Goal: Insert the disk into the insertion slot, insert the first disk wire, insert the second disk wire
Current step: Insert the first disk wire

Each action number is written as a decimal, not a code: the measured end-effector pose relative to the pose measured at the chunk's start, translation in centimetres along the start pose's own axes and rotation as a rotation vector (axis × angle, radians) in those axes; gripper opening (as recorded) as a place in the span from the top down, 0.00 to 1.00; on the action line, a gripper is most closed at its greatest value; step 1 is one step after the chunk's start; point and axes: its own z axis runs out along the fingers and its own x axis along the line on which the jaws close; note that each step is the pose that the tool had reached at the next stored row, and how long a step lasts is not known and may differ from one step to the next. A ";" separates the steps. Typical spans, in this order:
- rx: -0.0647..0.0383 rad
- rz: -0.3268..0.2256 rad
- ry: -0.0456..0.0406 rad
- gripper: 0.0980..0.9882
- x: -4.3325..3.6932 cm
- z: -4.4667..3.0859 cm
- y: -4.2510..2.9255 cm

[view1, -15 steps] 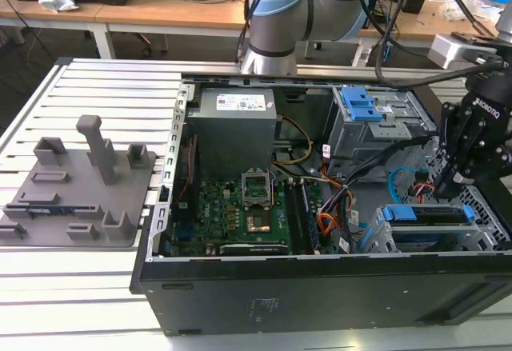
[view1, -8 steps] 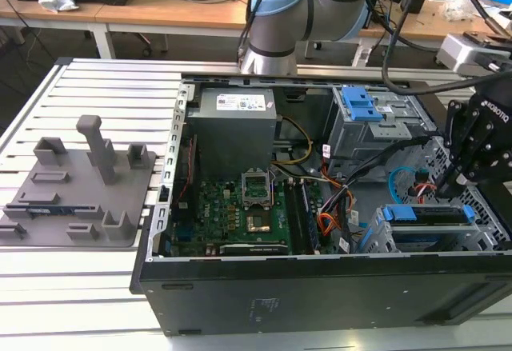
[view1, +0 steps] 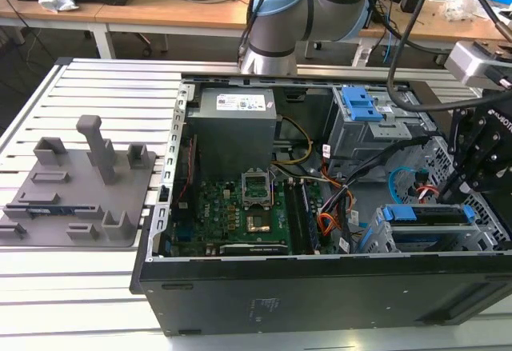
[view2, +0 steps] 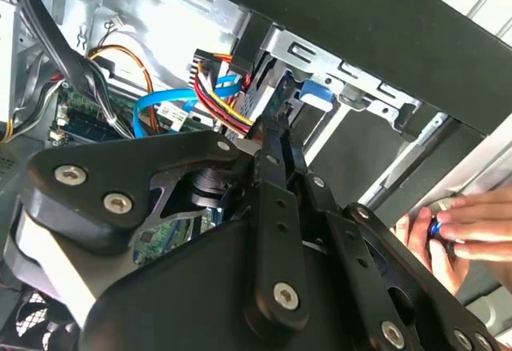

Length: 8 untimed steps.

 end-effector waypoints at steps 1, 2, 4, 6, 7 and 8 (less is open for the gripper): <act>0.000 0.000 -0.0001 0.93 0.00 0.00 0.01; 0.000 0.000 -0.0003 0.93 0.01 0.00 0.01; 0.003 0.000 -0.0118 0.93 0.29 0.01 0.00; 0.005 -0.001 -0.0277 0.93 0.60 0.03 -0.03; 0.006 -0.002 -0.0355 0.93 0.74 0.03 -0.04; 0.006 -0.003 -0.0462 0.93 0.98 0.06 -0.06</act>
